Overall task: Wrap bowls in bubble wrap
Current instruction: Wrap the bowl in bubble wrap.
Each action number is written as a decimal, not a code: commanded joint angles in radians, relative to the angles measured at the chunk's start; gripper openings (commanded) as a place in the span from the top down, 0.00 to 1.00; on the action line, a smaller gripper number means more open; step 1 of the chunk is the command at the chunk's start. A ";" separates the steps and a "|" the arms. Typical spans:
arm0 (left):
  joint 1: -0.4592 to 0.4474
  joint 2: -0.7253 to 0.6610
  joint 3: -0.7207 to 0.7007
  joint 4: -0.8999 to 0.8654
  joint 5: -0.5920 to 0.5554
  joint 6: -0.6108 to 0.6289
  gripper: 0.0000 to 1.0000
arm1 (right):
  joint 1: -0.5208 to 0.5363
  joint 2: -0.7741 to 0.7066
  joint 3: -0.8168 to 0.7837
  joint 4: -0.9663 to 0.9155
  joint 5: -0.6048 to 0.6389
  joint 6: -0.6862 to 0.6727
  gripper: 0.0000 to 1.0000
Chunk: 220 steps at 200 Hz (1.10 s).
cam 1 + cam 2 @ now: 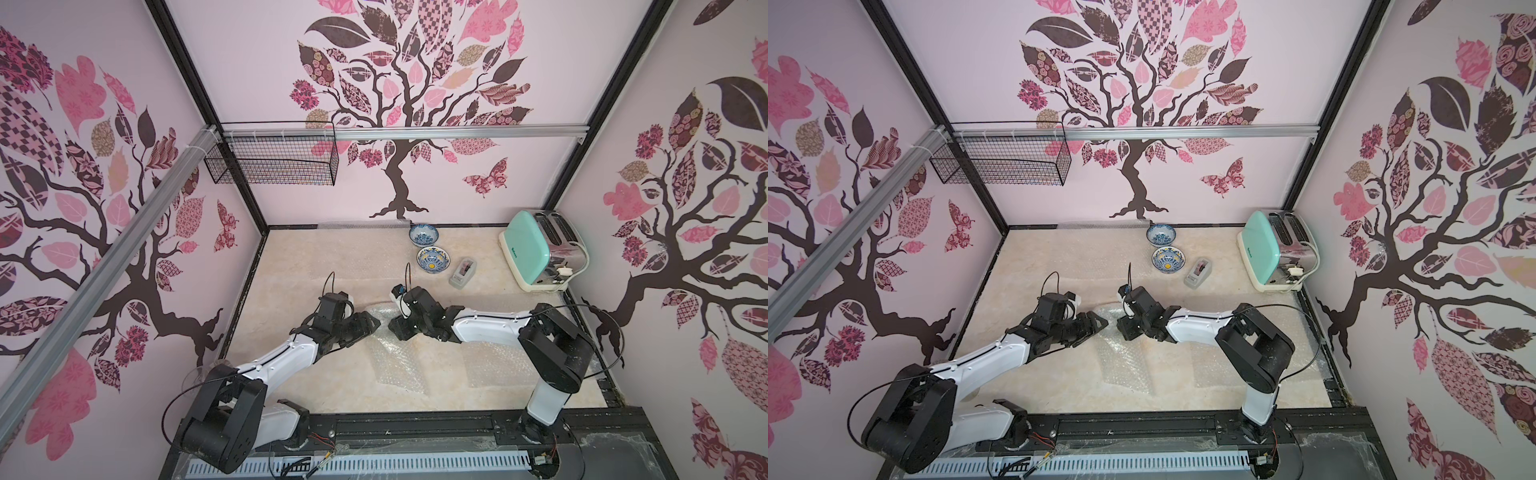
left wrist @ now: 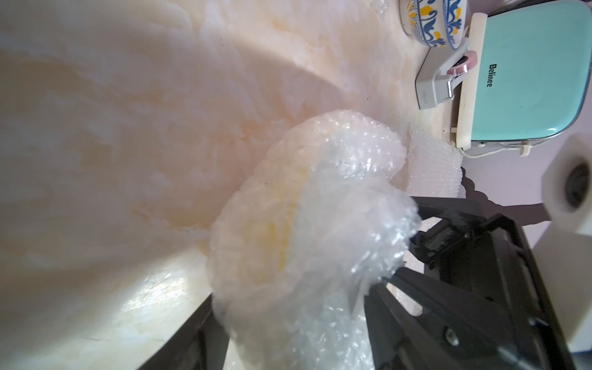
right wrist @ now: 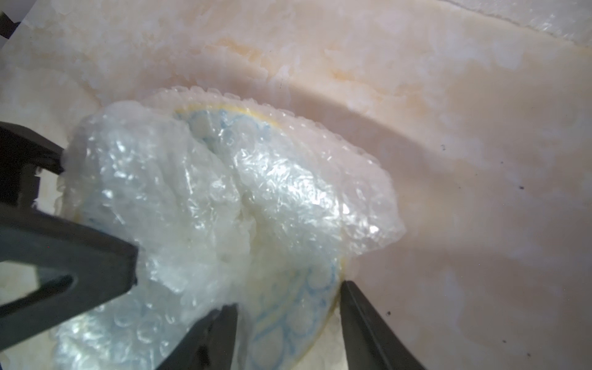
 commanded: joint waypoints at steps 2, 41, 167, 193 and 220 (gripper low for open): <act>-0.005 0.030 0.024 0.024 -0.004 0.015 0.31 | 0.001 0.020 0.000 -0.029 -0.031 0.005 0.47; -0.005 0.126 0.050 0.027 -0.031 0.029 0.32 | 0.003 0.014 -0.007 -0.023 -0.031 0.006 0.51; -0.005 0.260 0.085 0.054 -0.104 0.046 0.33 | 0.001 -0.179 -0.095 -0.019 0.034 -0.008 0.27; -0.005 0.263 0.086 0.041 -0.098 0.058 0.33 | 0.001 -0.315 -0.141 -0.046 0.038 -0.024 0.23; -0.004 0.258 0.083 0.016 -0.112 0.079 0.33 | 0.003 -0.412 -0.205 -0.139 -0.038 0.027 0.20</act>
